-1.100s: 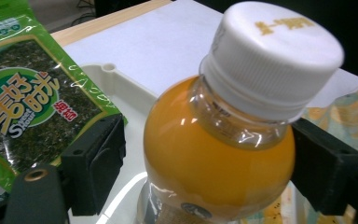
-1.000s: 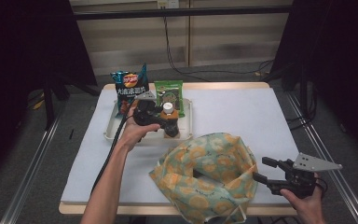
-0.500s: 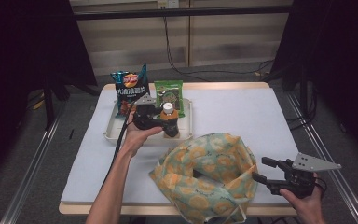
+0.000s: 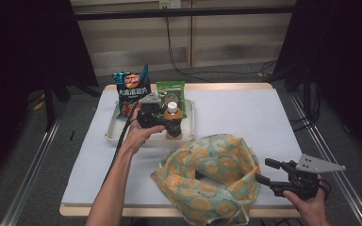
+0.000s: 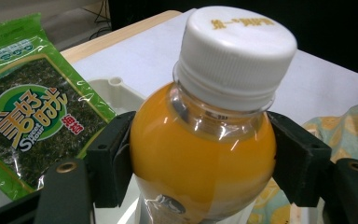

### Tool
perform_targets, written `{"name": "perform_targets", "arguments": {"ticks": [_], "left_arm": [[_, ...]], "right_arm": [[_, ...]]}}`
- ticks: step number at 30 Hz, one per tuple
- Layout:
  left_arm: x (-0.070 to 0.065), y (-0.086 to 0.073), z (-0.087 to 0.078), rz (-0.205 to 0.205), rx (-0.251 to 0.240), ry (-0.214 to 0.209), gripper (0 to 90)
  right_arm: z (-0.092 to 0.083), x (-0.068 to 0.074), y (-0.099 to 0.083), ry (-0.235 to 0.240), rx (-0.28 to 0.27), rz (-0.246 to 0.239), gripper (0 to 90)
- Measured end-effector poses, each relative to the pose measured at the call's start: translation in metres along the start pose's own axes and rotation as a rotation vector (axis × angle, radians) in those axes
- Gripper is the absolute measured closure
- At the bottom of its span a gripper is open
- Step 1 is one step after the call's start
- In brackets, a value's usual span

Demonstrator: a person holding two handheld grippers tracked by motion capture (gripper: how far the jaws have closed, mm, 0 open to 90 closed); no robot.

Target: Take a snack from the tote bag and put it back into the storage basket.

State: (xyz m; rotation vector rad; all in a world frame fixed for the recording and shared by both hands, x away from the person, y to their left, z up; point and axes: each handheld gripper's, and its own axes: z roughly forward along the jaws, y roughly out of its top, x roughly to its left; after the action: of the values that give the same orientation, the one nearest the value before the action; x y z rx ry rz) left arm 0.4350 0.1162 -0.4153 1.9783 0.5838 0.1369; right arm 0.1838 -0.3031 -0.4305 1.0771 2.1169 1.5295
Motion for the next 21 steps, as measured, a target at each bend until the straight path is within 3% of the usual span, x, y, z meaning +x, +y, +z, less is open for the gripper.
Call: {"name": "perform_targets", "arguments": {"ticks": [2, 12, 17, 21], "left_arm": [[0.0, -0.001, 0.0, 0.021, 0.0, -0.007, 30.1], [-0.002, -0.004, -0.007, -0.031, 0.009, 0.016, 28.8], [-0.003, -0.005, -0.015, -0.062, -0.014, 0.033, 17.9], [-0.008, -0.008, -0.026, -0.07, -0.032, 0.048, 16.4]], "right_arm": [[0.0, 0.0, 0.0, 0.001, 0.0, 0.003, 30.3], [0.002, 0.003, 0.001, 0.008, 0.0, -0.006, 30.2], [0.001, 0.002, 0.001, 0.007, -0.004, -0.004, 29.9], [-0.001, 0.002, 0.002, 0.002, -0.013, -0.01, 29.7]]}}
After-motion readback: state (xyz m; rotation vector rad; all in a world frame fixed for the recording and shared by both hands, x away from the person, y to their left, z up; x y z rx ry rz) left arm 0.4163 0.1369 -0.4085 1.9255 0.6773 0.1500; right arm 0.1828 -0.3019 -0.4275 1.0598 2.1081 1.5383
